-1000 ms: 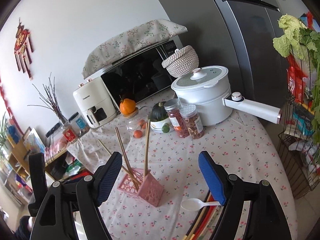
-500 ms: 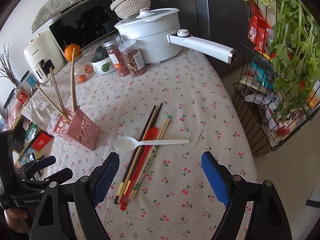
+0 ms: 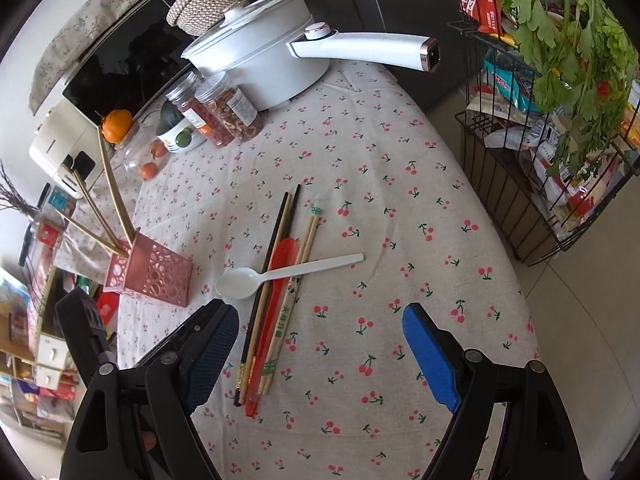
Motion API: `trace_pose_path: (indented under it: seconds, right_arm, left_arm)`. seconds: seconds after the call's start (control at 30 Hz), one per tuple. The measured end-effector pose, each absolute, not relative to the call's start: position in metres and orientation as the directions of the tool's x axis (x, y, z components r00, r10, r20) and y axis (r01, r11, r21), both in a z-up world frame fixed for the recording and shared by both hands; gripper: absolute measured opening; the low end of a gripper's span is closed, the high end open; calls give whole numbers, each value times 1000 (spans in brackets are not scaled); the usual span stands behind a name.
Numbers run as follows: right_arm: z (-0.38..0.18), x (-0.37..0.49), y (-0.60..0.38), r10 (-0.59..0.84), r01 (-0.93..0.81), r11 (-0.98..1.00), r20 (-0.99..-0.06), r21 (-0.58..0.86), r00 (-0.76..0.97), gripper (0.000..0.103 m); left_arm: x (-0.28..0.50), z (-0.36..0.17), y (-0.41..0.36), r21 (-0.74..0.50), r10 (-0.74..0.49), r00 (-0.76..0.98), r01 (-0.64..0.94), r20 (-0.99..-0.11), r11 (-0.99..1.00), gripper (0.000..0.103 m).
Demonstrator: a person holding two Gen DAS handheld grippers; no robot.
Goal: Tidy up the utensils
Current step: 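Move both tools back toward the white spoon and remaining chopsticks, then close the left tool on the white plastic spoon handle and lift it, then grasp the red plastic spoon with the right tool while the left tool holds the white spoon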
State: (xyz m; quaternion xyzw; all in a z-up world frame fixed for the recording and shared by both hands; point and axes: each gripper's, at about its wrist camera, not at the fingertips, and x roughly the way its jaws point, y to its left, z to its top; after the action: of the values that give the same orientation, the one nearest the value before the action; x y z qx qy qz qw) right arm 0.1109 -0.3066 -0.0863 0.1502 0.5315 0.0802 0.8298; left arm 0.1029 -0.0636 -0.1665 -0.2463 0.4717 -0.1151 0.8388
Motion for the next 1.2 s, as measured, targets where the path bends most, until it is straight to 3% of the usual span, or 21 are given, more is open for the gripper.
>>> trace_pose_path:
  seconds: [0.17, 0.23, 0.33, 0.83, 1.2]
  right_arm:
    - [-85, 113, -308, 296, 36, 939, -854, 343, 427, 85]
    - [-85, 113, -309, 293, 39, 939, -854, 342, 431, 85]
    - [-85, 114, -310, 283, 46, 941, -856, 334, 433, 85]
    - [-90, 122, -304, 246, 45, 955, -869, 293, 430, 85]
    - [-98, 135, -301, 310, 51, 929, -844, 367, 438, 82]
  left_arm:
    - [113, -172, -64, -546, -413, 565, -78, -714, 834, 37]
    - [117, -178, -65, -543, -410, 553, -93, -725, 835, 21]
    - [118, -180, -65, -526, -392, 552, -101, -736, 845, 9]
    - [86, -131, -45, -438, -348, 634, 15, -691, 899, 3]
    - [48, -37, -34, -204, -328, 687, 258, -649, 944, 2]
